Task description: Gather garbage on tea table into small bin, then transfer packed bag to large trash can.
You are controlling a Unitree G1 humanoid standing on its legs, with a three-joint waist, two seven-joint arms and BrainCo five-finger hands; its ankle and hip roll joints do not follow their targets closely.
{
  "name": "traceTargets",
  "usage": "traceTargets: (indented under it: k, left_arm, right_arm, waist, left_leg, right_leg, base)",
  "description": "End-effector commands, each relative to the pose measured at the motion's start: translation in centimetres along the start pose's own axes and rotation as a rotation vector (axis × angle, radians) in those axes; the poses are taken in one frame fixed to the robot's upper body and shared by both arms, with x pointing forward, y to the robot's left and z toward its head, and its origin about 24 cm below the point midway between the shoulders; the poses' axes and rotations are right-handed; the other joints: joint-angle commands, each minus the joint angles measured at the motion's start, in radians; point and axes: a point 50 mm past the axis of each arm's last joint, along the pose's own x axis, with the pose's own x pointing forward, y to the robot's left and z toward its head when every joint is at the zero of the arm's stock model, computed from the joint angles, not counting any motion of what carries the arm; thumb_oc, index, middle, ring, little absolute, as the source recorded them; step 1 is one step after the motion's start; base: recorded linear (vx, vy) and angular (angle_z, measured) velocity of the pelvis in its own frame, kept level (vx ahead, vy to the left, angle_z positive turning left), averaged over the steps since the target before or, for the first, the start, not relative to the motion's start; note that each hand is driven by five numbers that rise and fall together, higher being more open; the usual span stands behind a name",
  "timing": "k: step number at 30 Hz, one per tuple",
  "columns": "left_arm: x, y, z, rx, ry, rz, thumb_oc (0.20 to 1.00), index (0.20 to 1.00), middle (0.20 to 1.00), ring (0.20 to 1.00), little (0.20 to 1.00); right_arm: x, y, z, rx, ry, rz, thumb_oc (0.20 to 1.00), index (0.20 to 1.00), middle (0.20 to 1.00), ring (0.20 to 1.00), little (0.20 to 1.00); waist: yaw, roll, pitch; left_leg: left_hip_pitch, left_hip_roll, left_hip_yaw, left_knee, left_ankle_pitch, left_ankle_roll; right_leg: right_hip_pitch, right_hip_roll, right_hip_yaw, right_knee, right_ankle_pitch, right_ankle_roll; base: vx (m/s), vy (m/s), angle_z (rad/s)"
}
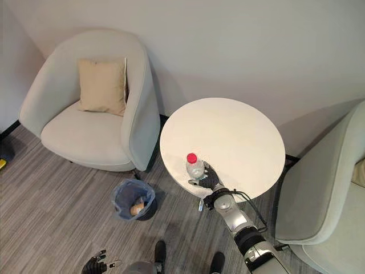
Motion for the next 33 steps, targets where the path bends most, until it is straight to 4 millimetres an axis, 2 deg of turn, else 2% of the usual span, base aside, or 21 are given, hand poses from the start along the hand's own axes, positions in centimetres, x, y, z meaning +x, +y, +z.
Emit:
traceTargets:
  k: [1, 8, 11, 18, 20, 22, 24, 27, 29, 33]
  left_arm:
    - [0.8, 1.6, 3.1, 0.02, -0.1, 0.038, 1.0, 1.0, 1.0, 1.0, 1.0]
    - [0.8, 2.0, 2.9, 0.012, -0.09, 0.052, 1.0, 1.0, 1.0, 1.0, 1.0]
    - [0.8, 1.7, 2.6, 0.006, -0.075, 0.045, 1.0, 1.0, 1.0, 1.0, 1.0]
    - [0.6, 1.2, 2.1, -0.014, -0.061, 0.028, 1.0, 1.0, 1.0, 1.0, 1.0]
    - [0.6, 1.1, 2.1, -0.026, -0.06, 0.025, 1.0, 1.0, 1.0, 1.0, 1.0]
    - [0.7, 0.9, 2.6, -0.025, -0.076, 0.009, 1.0, 1.0, 1.0, 1.0, 1.0]
    - [1.0, 0.3, 3.4, -0.003, -0.094, -0.008, 1.0, 1.0, 1.0, 1.0, 1.0]
    - [1.3, -0.1, 4.8, -0.001, -0.139, -0.01, 1.0, 1.0, 1.0, 1.0, 1.0]
    - [1.3, -0.2, 5.0, 0.008, -0.144, -0.013, 1.0, 1.0, 1.0, 1.0, 1.0]
    - [1.3, -0.1, 4.1, 0.01, -0.11, 0.003, 1.0, 1.0, 1.0, 1.0, 1.0]
  right_arm:
    - [0.9, -1.2, 3.0, 0.103, -0.116, -0.05, 0.2, 0.2, 0.2, 0.2, 0.2]
    - [0.2, -2.1, 4.0, 0.13, -0.187, -0.056, 0.2, 0.2, 0.2, 0.2, 0.2]
    - [-1.2, -2.3, 4.8, 0.145, -0.269, -0.02, 0.2, 0.2, 0.2, 0.2, 0.2]
    - [-3.5, -2.1, 5.3, 0.145, -0.353, 0.061, 0.2, 0.2, 0.2, 0.2, 0.2]
    - [-4.1, -2.6, 5.4, 0.109, -0.375, 0.055, 0.2, 0.2, 0.2, 0.2, 0.2]
    - [-4.4, -3.2, 5.4, 0.109, -0.389, 0.034, 0.2, 0.2, 0.2, 0.2, 0.2]
    - [-4.5, -3.9, 5.1, 0.084, -0.381, 0.004, 0.2, 0.2, 0.2, 0.2, 0.2]
    - [-4.3, -4.7, 5.5, 0.067, -0.393, -0.032, 0.2, 0.2, 0.2, 0.2, 0.2]
    - [-4.2, -4.8, 5.6, 0.064, -0.392, -0.042, 0.2, 0.2, 0.2, 0.2, 0.2]
    - [-4.1, -4.5, 5.6, 0.053, -0.388, -0.03, 0.2, 0.2, 0.2, 0.2, 0.2]
  waist:
    - [0.023, -0.026, 0.007]
    - [0.014, -0.035, -0.008]
    - [-0.003, -0.042, -0.024]
    - [-0.026, -0.04, -0.037]
    - [-0.024, -0.037, -0.031]
    - [-0.022, -0.035, 0.0]
    - [-0.025, -0.037, 0.001]
    - [-0.043, -0.045, -0.005]
    - [-0.048, -0.045, -0.013]
    - [-0.045, -0.053, -0.013]
  left_leg:
    - [0.004, -0.005, -0.023, 0.032, -0.101, -0.029]
    - [0.017, -0.006, -0.019, 0.018, -0.103, -0.029]
    - [0.04, -0.002, -0.013, 0.02, -0.113, -0.029]
    - [0.065, 0.019, -0.022, 0.029, -0.109, -0.045]
    - [0.048, 0.031, -0.037, 0.038, -0.092, -0.058]
    - [-0.024, 0.038, -0.058, 0.084, -0.071, -0.076]
    - [-0.059, 0.036, -0.058, 0.107, -0.065, -0.082]
    - [-0.078, 0.055, 0.046, 0.123, -0.07, -0.065]
    - [-0.064, 0.067, 0.097, 0.13, -0.095, -0.068]
    - [-0.058, 0.059, 0.125, 0.164, -0.136, -0.053]
  right_leg:
    - [0.006, -0.007, 0.001, 0.064, -0.15, 0.016]
    - [0.015, -0.009, 0.002, 0.056, -0.146, 0.02]
    - [0.033, -0.007, 0.011, 0.062, -0.156, 0.019]
    - [0.065, 0.013, 0.008, 0.078, -0.19, 0.001]
    - [0.069, 0.026, -0.01, 0.071, -0.201, -0.01]
    - [0.058, 0.027, -0.05, 0.073, -0.208, -0.022]
    - [0.07, 0.023, -0.108, 0.066, -0.213, -0.025]
    - [0.065, 0.003, -0.164, 0.06, -0.201, -0.016]
    - [0.08, -0.001, -0.174, 0.057, -0.215, -0.009]
    - [0.098, -0.029, -0.18, 0.07, -0.211, 0.011]
  base:
    - [-0.02, 0.025, 0.15]
    - [0.0, 0.006, 0.07]
    - [0.01, -0.024, 0.0]
    - [-0.03, -0.078, -0.02]
    - [-0.15, -0.131, 0.1]
    - [-0.19, -0.081, 0.47]
    - [-0.08, -0.03, 0.71]
    - [-0.01, 0.042, 0.93]
    - [0.12, 0.105, 0.99]
    - [0.13, 0.2, 0.35]
